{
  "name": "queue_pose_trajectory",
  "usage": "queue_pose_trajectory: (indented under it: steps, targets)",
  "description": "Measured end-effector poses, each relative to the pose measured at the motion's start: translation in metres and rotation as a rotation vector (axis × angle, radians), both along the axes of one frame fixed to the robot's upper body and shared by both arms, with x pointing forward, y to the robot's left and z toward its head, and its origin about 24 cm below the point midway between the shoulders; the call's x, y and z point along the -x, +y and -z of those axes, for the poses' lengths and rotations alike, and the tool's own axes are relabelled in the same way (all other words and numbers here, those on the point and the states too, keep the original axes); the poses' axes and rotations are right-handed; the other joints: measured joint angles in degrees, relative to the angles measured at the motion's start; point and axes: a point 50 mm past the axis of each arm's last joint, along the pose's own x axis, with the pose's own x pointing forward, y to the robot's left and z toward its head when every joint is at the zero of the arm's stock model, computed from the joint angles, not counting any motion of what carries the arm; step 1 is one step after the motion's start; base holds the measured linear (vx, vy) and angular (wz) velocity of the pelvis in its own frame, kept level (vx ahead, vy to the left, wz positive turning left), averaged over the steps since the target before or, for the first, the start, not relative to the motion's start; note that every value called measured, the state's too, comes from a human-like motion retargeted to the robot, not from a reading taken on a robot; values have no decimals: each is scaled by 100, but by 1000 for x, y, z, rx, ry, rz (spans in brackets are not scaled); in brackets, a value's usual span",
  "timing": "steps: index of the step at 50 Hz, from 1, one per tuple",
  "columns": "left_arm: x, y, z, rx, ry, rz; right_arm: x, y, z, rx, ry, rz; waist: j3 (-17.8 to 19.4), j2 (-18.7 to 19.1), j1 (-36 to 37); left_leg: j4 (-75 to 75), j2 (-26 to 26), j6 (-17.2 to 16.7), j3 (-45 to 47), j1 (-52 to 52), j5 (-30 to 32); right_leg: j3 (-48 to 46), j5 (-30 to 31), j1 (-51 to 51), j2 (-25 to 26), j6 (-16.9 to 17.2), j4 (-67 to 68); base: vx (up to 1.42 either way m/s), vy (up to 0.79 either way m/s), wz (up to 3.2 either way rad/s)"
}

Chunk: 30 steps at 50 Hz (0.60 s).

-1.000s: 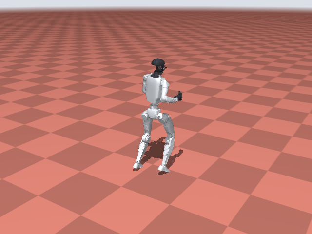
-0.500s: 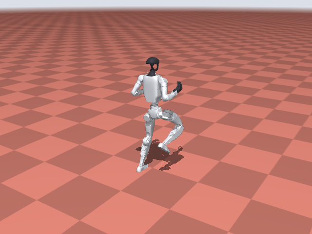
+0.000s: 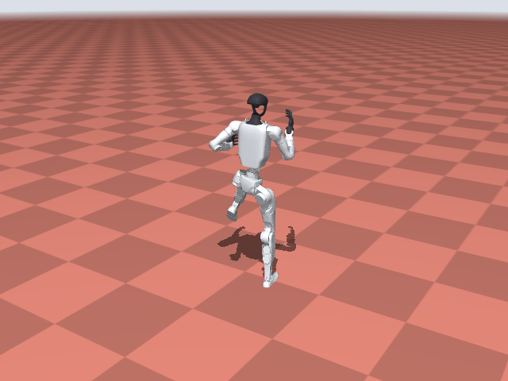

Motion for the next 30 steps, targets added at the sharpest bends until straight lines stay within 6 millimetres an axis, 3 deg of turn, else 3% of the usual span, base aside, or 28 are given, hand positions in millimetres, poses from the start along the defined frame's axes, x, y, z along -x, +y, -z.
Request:
queue_pose_trajectory:
  steps: [2, 3, 5, 6, 8, 10, 12, 13, 15, 17, 18, 20, 21, 23, 25, 27, 30]
  targets:
    - [9, -1, 7, -62, 78, 45, 34, -7, -17, -124, -121, -67, -233, -173, -239, -815, -706, 193, 125, 233, 374, -485, 791, 228, -259, 243, -635, 6, 12, 155]
    - [10, -2, 8, -107, 106, 101, 52, -16, -15, -161, -148, -71, -379, -277, -419, -1477, -1299, 164, 181, 505, 738, -864, 1333, 525, -459, 484, -1108, 14, 24, 220]
    - [17, 2, 13, -177, 173, 171, 81, -31, -8, -147, -163, -92, -604, -394, -760, -3140, -2098, -169, 126, 1461, 1588, -1502, 2239, 971, -597, 975, -1613, 14, 23, 152]
    - [24, 8, 19, -190, 201, 147, 87, -31, -3, -95, -146, -125, -611, -303, -915, -4174, -2116, -372, 74, 2183, 2026, -1767, 2339, 1088, -492, 968, -1561, 7, 18, 28]
    - [37, 11, 35, -199, 253, 66, 95, -28, 10, 96, -119, -59, -393, 125, -1125, -6521, -1890, -863, -2, 3895, 2854, -2310, 2069, 1307, -110, 604, -1050, -4, 16, -69]
    - [37, 2, 54, -182, 267, 3, 93, -23, 36, 86, 26, -119, 71, 738, -1349, -9383, -1399, -1598, -16, 5792, 3658, -2761, 980, 931, 475, -53, 934, -22, 16, -89]
    - [-3, -19, 62, -136, 181, 11, 81, -29, 67, 142, 171, -2, 159, 902, -1494, -11479, -1344, -1818, -16, 6636, 3375, -2884, -177, -1113, 471, 113, 4660, -35, 18, -15]
    - [-31, -34, 57, -95, 103, 30, 75, -34, 84, 166, 251, 61, 258, 867, -1647, -12039, -1411, -1765, -91, 6879, 2626, -2882, -496, -2027, 307, 461, 6204, -40, 20, 95]
    - [-94, -82, 24, -49, -116, 122, 69, -47, 121, 167, 418, 199, 598, 830, -2070, -12647, -1477, -1577, -353, 7150, 1058, -2825, -1039, -3366, -109, 1037, 8470, -41, 22, 196]
    - [-138, -133, -46, 10, -421, 222, 73, -66, 148, 90, 559, 327, 1053, 823, -2480, -12504, -1539, -1151, -765, 7014, 343, -2716, -1338, -4041, -520, 1448, 9602, -33, 17, 196]
    - [-146, -148, -85, 43, -571, 265, 81, -76, 154, 62, 597, 361, 1142, 855, -2611, -12168, -1566, -983, -905, 6761, 244, -2672, -1389, -4291, -593, 1496, 9845, -19, 9, 46]
    - [-140, -155, -145, 55, -832, 293, 103, -92, 144, 92, 591, 359, 716, 1093, -2540, -11702, -1506, -939, -614, 6046, 500, -2654, -1328, -5017, -219, 1056, 9821, -1, 1, -130]
    - [-129, -147, -159, 105, -909, 270, 118, -99, 133, 161, 576, 354, 437, 1248, -2629, -12134, -1474, -1058, -430, 6143, 1013, -2758, -1128, -4966, -84, 1013, 9560, 24, -7, -154]
    - [-107, -135, -171, 212, -1011, 248, 143, -109, 113, 303, 581, 338, -31, 1557, -2894, -13130, -1422, -1346, -253, 6491, 2276, -3060, -710, -4457, 5, 1008, 8866, 40, -11, -58]
    - [-95, -132, -171, 273, -1030, 302, 160, -120, 105, 427, 655, 342, -412, 1808, -3015, -13535, -1376, -1560, -305, 6536, 3379, -3339, -210, -3667, -54, 1019, 7875, 34, -13, 20]
    - [-92, -134, -167, 255, -991, 408, 172, -134, 111, 518, 756, 374, -485, 1758, -2878, -12616, -1490, -1293, -338, 6230, 3400, -3187, 432, -2644, -51, 1271, 6503, 19, -13, 47]
    - [-87, -137, -149, 141, -893, 545, 168, -138, 132, 553, 814, 393, -111, 1453, -2348, -8832, -1778, -787, -436, 4988, 2229, -2259, 1580, -909, 267, 1472, 3745, 3, -12, -22]
